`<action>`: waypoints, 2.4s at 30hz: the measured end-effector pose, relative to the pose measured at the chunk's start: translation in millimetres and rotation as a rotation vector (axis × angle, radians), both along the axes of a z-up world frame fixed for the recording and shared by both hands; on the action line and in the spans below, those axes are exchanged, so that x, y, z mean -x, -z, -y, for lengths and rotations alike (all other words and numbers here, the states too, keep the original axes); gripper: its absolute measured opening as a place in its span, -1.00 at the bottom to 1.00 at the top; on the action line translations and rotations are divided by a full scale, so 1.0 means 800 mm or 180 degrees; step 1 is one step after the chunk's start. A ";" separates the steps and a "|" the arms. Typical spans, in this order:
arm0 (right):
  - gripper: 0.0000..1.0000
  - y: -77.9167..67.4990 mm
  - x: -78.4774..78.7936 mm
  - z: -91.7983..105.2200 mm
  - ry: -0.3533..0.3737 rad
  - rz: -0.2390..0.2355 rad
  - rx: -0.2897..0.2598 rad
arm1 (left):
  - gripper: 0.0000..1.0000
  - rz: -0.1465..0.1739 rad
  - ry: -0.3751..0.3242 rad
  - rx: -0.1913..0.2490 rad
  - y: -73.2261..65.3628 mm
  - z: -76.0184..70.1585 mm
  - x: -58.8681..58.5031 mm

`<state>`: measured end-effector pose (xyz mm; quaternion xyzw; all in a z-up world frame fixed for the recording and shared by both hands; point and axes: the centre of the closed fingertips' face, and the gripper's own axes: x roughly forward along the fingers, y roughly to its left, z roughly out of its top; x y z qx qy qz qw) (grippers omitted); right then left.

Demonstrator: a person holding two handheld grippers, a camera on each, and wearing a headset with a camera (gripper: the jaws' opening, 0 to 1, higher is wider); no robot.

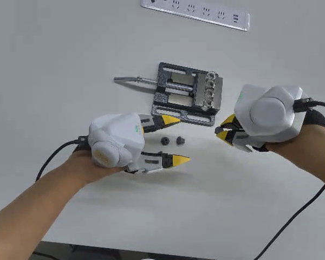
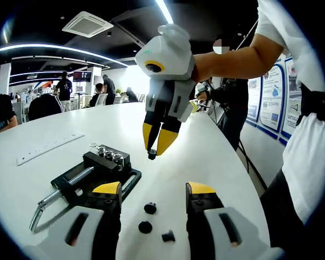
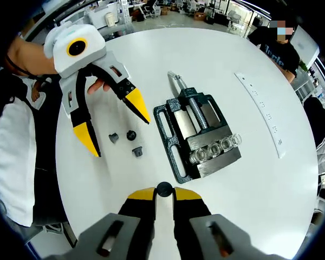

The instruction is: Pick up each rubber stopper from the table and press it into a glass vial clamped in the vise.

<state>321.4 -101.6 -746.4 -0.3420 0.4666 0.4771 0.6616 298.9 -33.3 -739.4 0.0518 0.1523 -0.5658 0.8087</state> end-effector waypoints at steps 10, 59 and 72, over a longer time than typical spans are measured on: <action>-0.78 -0.011 -0.016 -0.006 -0.0038 0.0005 -0.0013 | -0.11 0.0090 -0.0105 -0.0006 -0.014 -0.013 -0.030; -0.79 -0.014 -0.152 -0.028 -0.0123 0.0064 -0.0072 | -0.13 0.0078 -0.0170 0.0037 -0.020 -0.036 -0.064; -0.79 0.000 -0.159 -0.023 -0.0142 0.0007 -0.0008 | -0.13 0.0044 -0.0191 0.0064 -0.014 -0.037 -0.068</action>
